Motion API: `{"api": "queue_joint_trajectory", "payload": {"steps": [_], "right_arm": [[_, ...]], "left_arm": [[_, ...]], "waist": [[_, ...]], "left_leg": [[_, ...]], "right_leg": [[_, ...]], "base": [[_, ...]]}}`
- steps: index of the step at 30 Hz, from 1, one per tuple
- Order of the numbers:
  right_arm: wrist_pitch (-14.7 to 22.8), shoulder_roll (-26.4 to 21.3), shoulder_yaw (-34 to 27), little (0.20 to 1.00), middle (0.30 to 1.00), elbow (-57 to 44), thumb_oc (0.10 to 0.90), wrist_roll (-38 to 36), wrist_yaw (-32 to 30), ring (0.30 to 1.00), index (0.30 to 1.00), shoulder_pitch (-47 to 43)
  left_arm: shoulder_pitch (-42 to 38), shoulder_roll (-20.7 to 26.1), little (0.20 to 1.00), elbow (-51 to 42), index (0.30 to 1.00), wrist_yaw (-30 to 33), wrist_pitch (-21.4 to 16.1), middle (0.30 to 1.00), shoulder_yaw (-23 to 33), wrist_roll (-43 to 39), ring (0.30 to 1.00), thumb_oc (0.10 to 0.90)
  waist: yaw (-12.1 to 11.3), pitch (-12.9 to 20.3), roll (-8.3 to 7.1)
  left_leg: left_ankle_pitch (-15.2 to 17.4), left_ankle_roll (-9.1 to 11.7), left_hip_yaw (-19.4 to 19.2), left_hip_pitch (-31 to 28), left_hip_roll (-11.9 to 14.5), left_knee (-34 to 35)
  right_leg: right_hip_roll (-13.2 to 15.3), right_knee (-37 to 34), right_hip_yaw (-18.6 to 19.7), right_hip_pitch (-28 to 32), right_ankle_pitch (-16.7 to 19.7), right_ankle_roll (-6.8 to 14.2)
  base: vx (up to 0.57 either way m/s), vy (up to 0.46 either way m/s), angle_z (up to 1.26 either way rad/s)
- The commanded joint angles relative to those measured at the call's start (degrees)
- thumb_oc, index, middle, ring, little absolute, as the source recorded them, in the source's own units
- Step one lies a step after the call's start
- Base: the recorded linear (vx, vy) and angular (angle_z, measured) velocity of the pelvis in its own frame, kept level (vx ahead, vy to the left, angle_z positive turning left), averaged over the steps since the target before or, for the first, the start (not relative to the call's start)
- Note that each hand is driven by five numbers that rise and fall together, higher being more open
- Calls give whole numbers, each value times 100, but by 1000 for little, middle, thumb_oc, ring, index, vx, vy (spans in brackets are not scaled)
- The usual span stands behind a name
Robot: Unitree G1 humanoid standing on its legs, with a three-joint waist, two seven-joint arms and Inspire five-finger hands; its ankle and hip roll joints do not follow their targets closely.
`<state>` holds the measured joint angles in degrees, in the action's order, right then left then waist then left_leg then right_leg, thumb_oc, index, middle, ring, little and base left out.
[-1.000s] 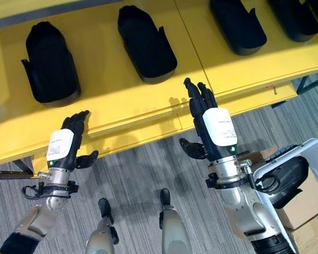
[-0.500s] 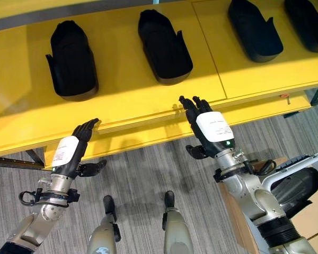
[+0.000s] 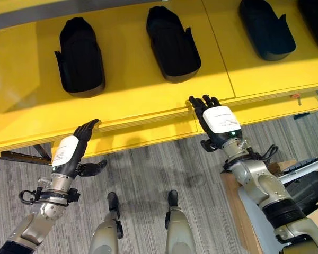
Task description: Move parts from the plastic box to the shelf.
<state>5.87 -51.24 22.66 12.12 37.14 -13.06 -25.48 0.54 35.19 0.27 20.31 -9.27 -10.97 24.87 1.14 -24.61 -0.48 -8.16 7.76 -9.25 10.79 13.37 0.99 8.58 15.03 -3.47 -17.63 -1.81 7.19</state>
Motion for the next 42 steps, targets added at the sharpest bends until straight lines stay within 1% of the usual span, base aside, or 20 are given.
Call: {"api": "queue_joint_trajectory", "payload": {"steps": [1, 8, 11, 14, 32, 42], "right_arm": [[-19, -225, -49, 1000, 1000, -106, 900, 185, -216, 1000, 1000, -623], [-24, -274, 235, 1000, 1000, 141, 900, 289, -131, 1000, 1000, -880], [-37, -293, 471, 1000, 1000, 391, 900, 358, -52, 1000, 1000, -1052], [-49, -239, 593, 1000, 1000, 551, 900, 337, -9, 1000, 1000, -1171], [-228, -256, 1076, 1000, 1000, 1391, 900, 382, 58, 1000, 1000, -1837], [-292, -230, 1191, 1000, 1000, 1699, 900, 287, 73, 1000, 1000, -2102]], "left_arm": [[30, 206, 1000, -128, 1000, 45, -259, 1000, 67, -281, 1000, 900], [-1, 197, 1000, -71, 1000, 10, -253, 1000, 8, -314, 1000, 900], [-48, 210, 1000, -4, 1000, 0, -248, 1000, -39, -308, 1000, 900], [-72, 213, 1000, 46, 1000, -25, -236, 1000, -58, -324, 1000, 900], [-110, 237, 1000, 18, 1000, -75, -232, 1000, -41, -469, 1000, 900], [-122, 227, 1000, 27, 1000, -81, -215, 1000, -1, -544, 1000, 900]], "waist": [[-85, 283, -263], [-121, 238, -262], [-146, 213, -257], [-168, 170, -252], [-246, 64, -203], [-282, 28, -196]], "left_leg": [[-317, 67, 128, -69, 447, 105], [-330, 62, 150, -30, 437, 103], [-329, 59, 163, 2, 421, 92], [-334, 61, 182, 46, 415, 73], [-361, 51, 242, 190, 377, 62], [-361, 47, 263, 235, 357, 62]], "right_leg": [[375, -151, 38, 178, 333, 217], [388, -169, 26, 164, 352, 214], [405, -145, 12, 143, 358, 212], [416, -132, 0, 118, 362, 212], [451, -121, -44, 1, 408, 211], [465, -110, -63, -41, 417, 202]], "base": [[-7, -1, 3], [0, 0, 0], [0, 0, 0], [0, 0, 0], [0, 1, 1], [1, 0, 1]]}}
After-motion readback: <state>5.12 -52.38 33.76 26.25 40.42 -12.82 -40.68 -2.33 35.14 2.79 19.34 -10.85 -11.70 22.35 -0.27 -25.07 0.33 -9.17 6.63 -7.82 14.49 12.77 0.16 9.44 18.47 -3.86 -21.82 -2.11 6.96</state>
